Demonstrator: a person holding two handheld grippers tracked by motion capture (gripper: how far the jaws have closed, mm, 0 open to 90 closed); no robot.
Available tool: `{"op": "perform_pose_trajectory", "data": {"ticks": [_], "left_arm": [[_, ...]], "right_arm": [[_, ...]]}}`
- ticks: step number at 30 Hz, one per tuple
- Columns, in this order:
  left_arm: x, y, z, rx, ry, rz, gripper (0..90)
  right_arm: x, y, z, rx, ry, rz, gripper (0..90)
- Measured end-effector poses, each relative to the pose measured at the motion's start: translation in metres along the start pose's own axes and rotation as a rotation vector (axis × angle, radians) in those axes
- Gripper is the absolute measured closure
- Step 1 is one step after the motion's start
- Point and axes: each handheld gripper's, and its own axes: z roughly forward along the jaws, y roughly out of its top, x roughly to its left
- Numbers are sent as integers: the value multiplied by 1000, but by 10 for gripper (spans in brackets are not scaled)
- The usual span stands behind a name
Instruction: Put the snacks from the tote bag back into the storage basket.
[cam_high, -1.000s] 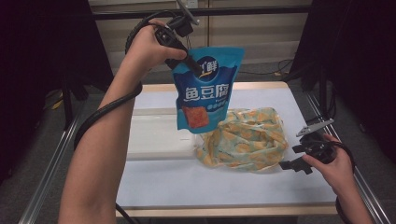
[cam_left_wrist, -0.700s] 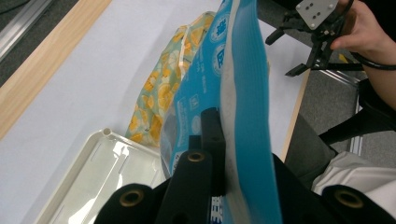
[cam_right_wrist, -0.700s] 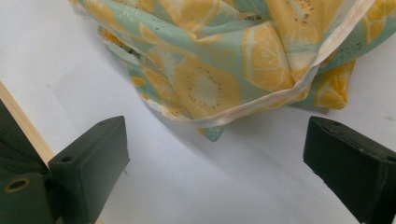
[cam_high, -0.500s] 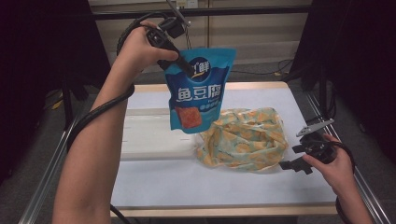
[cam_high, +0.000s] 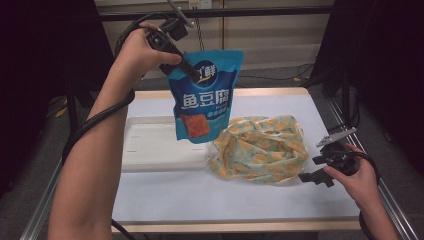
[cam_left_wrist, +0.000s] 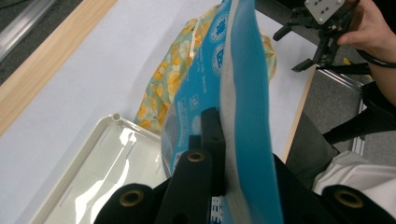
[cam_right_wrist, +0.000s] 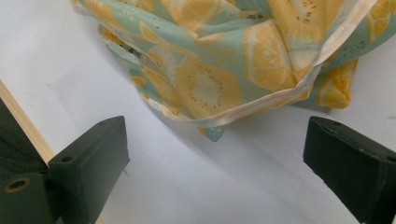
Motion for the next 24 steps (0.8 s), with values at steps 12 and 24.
{"op": "perform_pose_trajectory", "data": {"ticks": [12,24], "left_arm": [[6,-13,-9,8,14,-8,900],[14,-27,-4,12,13,-8,900]], "right_arm": [[-1,0,2,0,4,-9,62],[1,1,3,3,-1,-16,62]]}}
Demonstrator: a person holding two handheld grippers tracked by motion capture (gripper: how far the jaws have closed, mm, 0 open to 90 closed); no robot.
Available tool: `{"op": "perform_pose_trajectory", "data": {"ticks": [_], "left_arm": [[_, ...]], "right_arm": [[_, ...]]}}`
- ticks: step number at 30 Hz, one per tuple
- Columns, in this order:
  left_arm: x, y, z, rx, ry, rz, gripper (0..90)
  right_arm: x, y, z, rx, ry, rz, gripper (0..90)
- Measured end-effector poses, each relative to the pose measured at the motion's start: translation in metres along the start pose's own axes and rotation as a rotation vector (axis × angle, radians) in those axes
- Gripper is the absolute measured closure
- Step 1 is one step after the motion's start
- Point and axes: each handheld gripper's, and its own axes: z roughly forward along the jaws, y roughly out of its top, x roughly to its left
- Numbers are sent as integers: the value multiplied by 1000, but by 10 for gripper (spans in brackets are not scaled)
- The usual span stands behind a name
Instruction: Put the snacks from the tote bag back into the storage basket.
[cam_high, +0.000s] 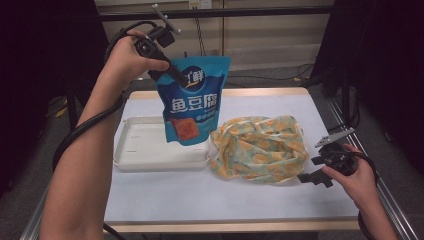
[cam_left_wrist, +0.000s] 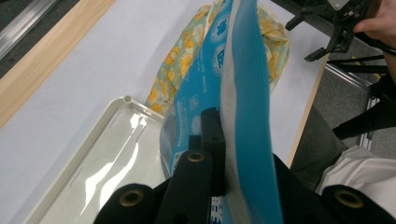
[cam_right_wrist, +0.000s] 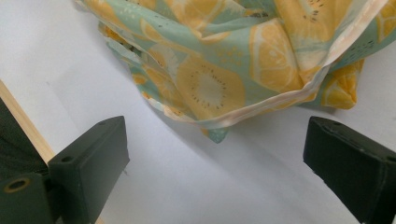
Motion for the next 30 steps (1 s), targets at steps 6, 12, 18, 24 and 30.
{"op": "perform_pose_trajectory", "data": {"ticks": [6,12,18,24,30], "left_arm": [[5,-6,6,12,-7,-16,900],[8,-11,13,-3,-3,-31,900],[12,-14,16,20,-6,-8,900],[16,-20,20,22,-17,-2,900],[19,-25,22,30,-18,1,900]], "right_arm": [[0,0,0,7,2,3,62],[1,1,1,3,-1,-2,62],[0,-1,0,3,1,0,61],[1,0,0,12,-1,5,61],[1,0,2,8,1,-1,60]]}}
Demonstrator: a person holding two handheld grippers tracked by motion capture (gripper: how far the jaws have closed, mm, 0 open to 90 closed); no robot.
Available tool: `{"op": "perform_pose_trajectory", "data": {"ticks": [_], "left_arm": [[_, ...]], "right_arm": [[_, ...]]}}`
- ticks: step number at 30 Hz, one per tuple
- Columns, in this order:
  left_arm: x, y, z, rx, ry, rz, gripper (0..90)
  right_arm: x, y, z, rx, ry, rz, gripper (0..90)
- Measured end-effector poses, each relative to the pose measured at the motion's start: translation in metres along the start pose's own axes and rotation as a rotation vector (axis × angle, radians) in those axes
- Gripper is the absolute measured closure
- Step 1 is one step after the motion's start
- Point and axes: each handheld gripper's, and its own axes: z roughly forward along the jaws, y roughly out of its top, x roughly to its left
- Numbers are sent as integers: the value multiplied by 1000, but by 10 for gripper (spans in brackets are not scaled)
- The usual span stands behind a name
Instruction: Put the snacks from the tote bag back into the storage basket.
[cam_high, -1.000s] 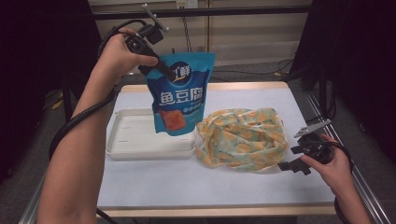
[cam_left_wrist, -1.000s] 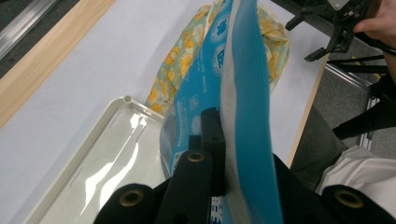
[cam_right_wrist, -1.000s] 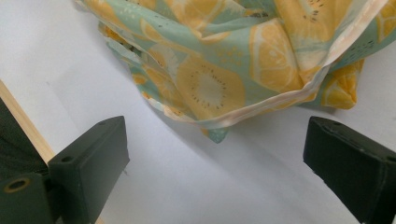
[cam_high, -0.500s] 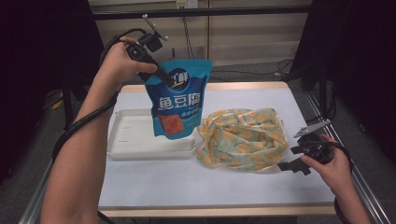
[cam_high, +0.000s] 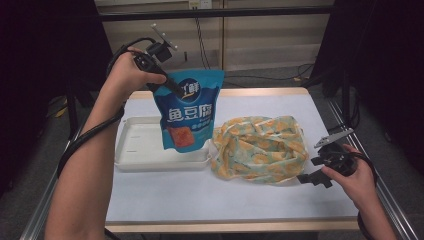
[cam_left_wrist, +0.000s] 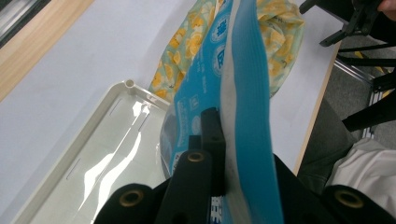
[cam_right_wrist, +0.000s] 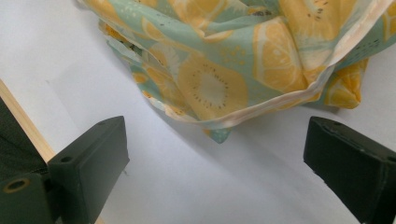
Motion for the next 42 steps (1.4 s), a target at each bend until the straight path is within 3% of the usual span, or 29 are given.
{"op": "perform_pose_trajectory", "data": {"ticks": [1,2,4,8,9,10,11,14,15,16,17,18,19,21,22,23,24,26,31,32,36,37,38,41,42], "left_arm": [[0,0,0,4,6,-3,900],[-2,-2,2,-24,12,-37,900],[1,-3,2,-8,12,-6,900],[3,-7,6,-15,9,-21,900],[5,-7,6,-4,7,-7,900],[3,-9,9,-28,5,-41,900],[6,-9,9,-3,3,-11,900],[6,-11,14,-14,3,-33,900],[8,-12,13,12,1,3,900],[9,-13,15,10,0,-3,900],[8,-14,17,-11,-4,-38,900],[8,-15,18,-15,-2,-40,900],[10,-15,18,3,-4,-17,900],[11,-17,21,-9,-6,-35,900],[14,-17,20,19,-12,-1,900],[14,-18,22,10,-3,-9,900],[15,-19,22,32,-15,13,900],[17,-20,25,30,-12,21,900],[19,-24,32,39,-18,25,900],[18,-25,35,24,-16,-6,900],[20,-27,42,43,-15,35,900],[18,-28,44,12,-12,-9,900],[21,-27,42,44,-21,33,900],[21,-27,42,45,-23,42,900],[19,-28,44,20,-30,20,900]], "right_arm": [[0,0,0,1,0,2,60],[0,0,0,4,1,6,60],[0,0,0,0,-2,2,60],[0,0,-1,-2,2,11,60],[0,0,-1,-1,0,12,60],[0,0,-2,2,1,15,60],[0,-1,-1,3,2,17,60],[1,-1,-2,8,3,19,60],[0,-1,-1,7,3,16,60],[0,-1,-1,6,3,16,60],[0,-1,-1,6,4,15,60],[0,-1,-1,5,1,8,60],[-1,-1,0,1,1,4,60],[-1,-1,0,9,1,7,60],[0,-1,0,7,2,11,60],[0,-1,0,7,2,13,60],[0,-1,0,5,3,14,60],[0,-1,1,6,5,15,60],[0,-1,2,6,5,11,60],[0,-1,1,7,5,11,60],[0,-1,1,6,1,8,60],[0,-1,2,5,3,7,60],[0,-1,1,10,4,13,60],[1,-1,2,14,6,16,60],[0,-1,2,9,6,10,60]]}}
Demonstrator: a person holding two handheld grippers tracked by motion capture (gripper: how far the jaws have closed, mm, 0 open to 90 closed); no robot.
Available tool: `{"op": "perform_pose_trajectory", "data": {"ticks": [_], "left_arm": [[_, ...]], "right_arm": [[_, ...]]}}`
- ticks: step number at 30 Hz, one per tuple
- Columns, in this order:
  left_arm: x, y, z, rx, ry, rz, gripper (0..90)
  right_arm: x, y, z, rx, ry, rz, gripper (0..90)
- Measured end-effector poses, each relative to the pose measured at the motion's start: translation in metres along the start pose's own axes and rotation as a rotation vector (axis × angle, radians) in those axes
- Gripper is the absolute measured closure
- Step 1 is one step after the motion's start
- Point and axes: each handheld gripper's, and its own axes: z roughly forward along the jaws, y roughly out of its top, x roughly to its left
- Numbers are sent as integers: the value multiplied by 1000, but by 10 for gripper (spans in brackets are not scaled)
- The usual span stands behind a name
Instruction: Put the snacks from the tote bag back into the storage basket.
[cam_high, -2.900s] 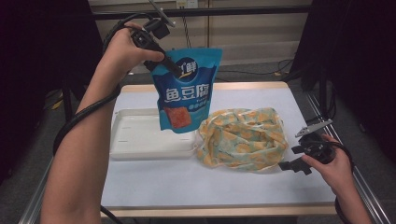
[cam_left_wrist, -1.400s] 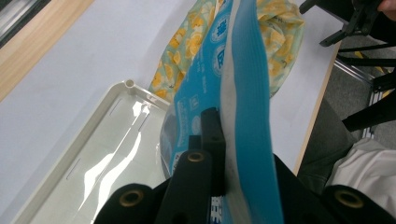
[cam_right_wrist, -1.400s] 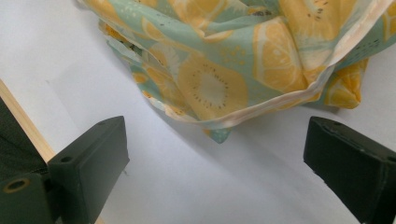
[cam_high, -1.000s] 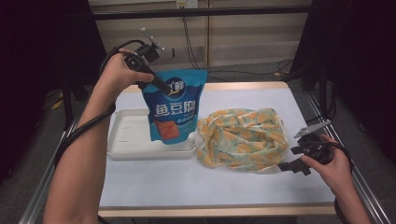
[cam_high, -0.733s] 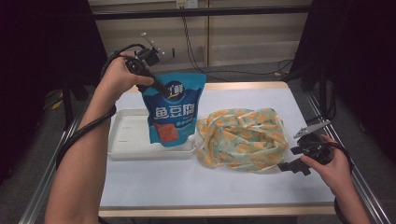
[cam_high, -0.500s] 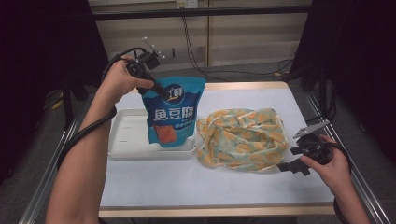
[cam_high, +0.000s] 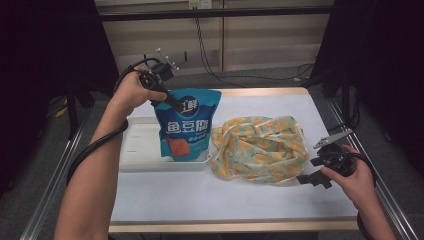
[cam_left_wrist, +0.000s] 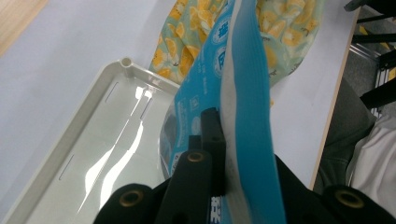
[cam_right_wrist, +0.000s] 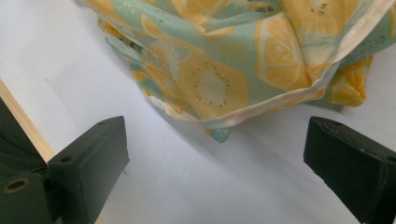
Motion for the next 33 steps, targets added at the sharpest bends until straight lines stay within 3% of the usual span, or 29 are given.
{"op": "perform_pose_trajectory", "data": {"ticks": [3,4,6,9,10,13,14,15,17,18,20,21,22,23,24,25,28,29,30,32,33], "left_arm": [[1,-2,-1,4,5,-5,900],[3,-3,-3,37,14,20,900],[3,-5,-4,37,20,28,900],[0,-10,-5,2,22,-12,898],[1,-11,-8,18,19,15,896],[0,-16,-12,28,21,6,890],[-1,-18,-11,1,27,-14,889],[1,-20,-14,21,30,12,887],[2,-25,-16,18,25,2,886],[0,-27,-15,-11,22,-36,885],[2,-31,-17,-3,24,-12,882],[1,-32,-16,-26,23,-32,877],[1,-33,-17,-12,19,-17,872],[-2,-34,-15,-40,13,-55,863],[-2,-34,-16,-38,12,-56,848],[0,-35,-17,-8,15,-21,836],[-1,-36,-17,-3,18,-37,793],[-3,-37,-16,-34,16,-74,775],[-1,-37,-18,-8,27,-32,760],[-1,-38,-19,-12,42,-39,691],[-4,-39,-18,-36,35,-80,671]], "right_arm": [[0,0,-1,-1,-1,1,60],[0,0,-1,-1,-2,-1,59],[0,0,-2,0,0,7,60],[0,0,-2,-2,1,4,59],[1,1,-1,5,3,8,59],[1,2,0,1,3,-21,59],[1,2,0,1,5,-25,58],[2,2,0,4,4,-13,59],[1,2,0,0,3,-22,58],[1,2,-1,0,3,-10,59],[2,2,-1,-1,1,2,58],[1,2,-1,-3,1,-7,59],[1,2,-1,-4,2,-12,58],[2,3,-1,-3,1,-8,59],[2,3,-1,3,0,-8,59],[3,3,-1,1,-2,-4,59],[3,3,0,3,-1,-5,58],[3,3,0,4,1,-4,59],[3,3,0,5,2,-4,59],[3,3,0,5,0,-4,58],[3,3,0,5,1,-5,59]]}}
